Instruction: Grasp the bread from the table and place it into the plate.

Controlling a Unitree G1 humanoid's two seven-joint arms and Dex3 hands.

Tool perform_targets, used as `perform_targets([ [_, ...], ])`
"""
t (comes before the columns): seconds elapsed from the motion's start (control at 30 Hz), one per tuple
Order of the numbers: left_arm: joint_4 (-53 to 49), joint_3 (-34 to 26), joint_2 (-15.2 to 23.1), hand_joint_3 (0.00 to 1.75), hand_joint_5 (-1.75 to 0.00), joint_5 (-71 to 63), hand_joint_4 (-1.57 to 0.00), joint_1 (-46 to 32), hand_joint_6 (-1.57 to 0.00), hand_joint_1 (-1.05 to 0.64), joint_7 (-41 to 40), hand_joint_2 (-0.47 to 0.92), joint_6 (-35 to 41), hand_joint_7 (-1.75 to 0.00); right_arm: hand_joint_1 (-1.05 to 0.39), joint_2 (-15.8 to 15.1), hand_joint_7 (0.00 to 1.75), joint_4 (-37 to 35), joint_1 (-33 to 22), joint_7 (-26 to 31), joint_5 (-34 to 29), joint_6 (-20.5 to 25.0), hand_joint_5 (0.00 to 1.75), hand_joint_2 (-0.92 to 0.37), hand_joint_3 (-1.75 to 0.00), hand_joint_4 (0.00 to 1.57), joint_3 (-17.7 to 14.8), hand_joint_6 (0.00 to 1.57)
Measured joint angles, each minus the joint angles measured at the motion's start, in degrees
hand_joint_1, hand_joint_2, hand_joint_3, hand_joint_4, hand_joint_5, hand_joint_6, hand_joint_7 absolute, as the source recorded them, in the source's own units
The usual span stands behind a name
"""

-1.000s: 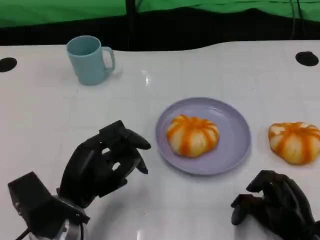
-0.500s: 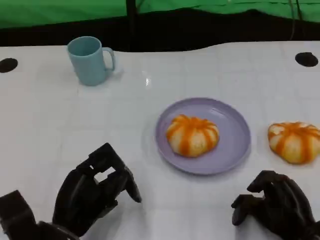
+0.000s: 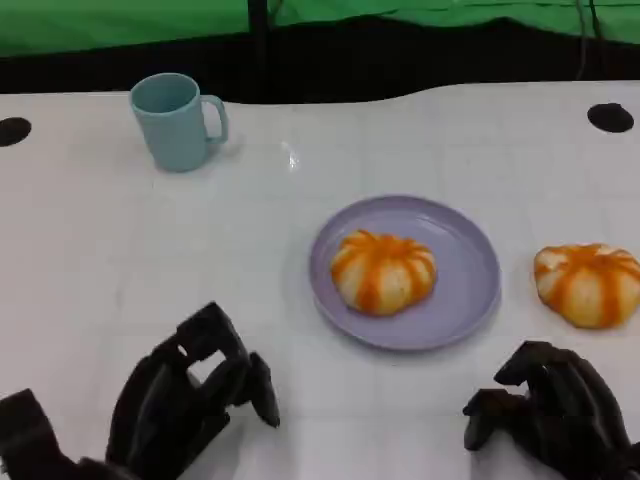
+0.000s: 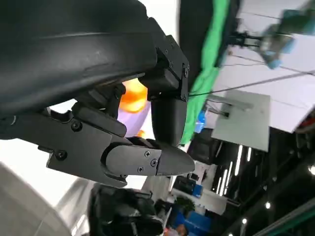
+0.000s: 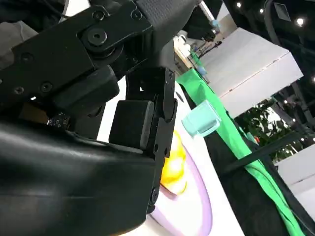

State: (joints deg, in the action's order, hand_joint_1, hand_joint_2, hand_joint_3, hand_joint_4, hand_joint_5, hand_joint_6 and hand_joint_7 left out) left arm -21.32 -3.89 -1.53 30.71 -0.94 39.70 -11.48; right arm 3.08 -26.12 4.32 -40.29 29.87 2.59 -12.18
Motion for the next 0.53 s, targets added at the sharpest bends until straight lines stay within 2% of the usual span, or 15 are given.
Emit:
perform_targets([
  [0.53, -0.1, -1.8, -0.4, 0.19, -1.75, 0.5, -0.87, 0.0, -0.64, -0.71, 1.1, 0.92, 3.0, -1.71, -1.03, 0.0, 0.28, -0.3, 0.2, -0.2, 0.0, -0.3, 0.70, -0.75, 0.00, 1.56, 0.0, 1.57],
])
